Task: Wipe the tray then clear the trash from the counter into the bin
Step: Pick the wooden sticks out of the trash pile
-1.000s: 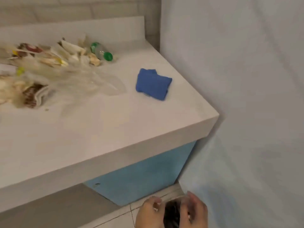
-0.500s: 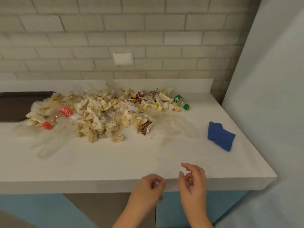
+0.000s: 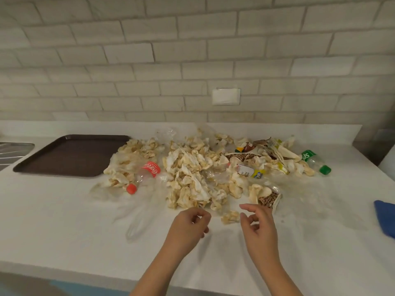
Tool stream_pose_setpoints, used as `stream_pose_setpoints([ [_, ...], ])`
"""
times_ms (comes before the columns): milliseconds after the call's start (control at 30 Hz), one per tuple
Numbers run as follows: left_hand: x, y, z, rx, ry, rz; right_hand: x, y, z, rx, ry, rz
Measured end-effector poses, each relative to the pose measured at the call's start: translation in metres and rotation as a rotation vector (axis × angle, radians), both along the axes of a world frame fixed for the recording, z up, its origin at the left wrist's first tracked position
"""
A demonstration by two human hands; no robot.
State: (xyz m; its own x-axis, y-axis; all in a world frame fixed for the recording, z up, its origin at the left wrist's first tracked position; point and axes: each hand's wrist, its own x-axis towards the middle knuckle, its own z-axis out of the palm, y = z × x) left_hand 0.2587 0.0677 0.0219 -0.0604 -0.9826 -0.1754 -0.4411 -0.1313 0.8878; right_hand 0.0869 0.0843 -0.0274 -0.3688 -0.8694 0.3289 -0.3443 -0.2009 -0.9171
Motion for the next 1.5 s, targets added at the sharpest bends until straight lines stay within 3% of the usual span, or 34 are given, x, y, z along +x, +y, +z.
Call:
stream_pose_setpoints([
  [267, 0.042, -0.030, 0.001, 0.007, 0.013, 0.153, 0.032, -0.055, -0.003, 0.113, 0.027, 0.182],
  [467, 0.105, -0.075, 0.010, -0.136, -0.007, 0.384, 0.055, -0.091, 0.005, 0.114, -0.005, 0.303],
  [667, 0.206, -0.183, 0.002, -0.450, -0.374, 0.611, 0.093, -0.135, 0.022, 0.116, 0.080, 0.388],
  [767, 0.240, -0.239, -0.014, -0.354, -0.579, 0.460, 0.132, -0.165, 0.039, 0.090, 0.115, 0.408],
  [833, 0.250, -0.266, -0.033, -0.289, -0.731, 0.202, 0.167, -0.193, 0.049, 0.084, 0.147, 0.430],
  [900, 0.252, -0.276, -0.053, -0.374, -0.792, -0.067, 0.204, -0.228, 0.051, 0.094, 0.241, 0.466],
  [1033, 0.255, -0.261, -0.079, -0.670, -0.717, -0.292, 0.262, -0.300, 0.041, 0.264, 0.638, 0.551],
  [1167, 0.255, -0.241, -0.081, -0.709, -0.640, -0.463, 0.279, -0.349, 0.031, 0.601, 1.083, 0.437],
  [1300, 0.266, -0.236, -0.072, -0.592, -0.444, -0.515, 0.285, -0.373, 0.015, 0.779, 1.049, 0.331],
  [1433, 0.263, -0.244, -0.051, -0.410, -0.285, -0.133, 0.290, -0.390, 0.004, 0.920, 0.937, 0.262],
  [1500, 0.267, -0.263, -0.050, -0.176, -0.285, 0.044, 0.286, -0.391, 0.005, 0.947, 0.916, 0.269],
])
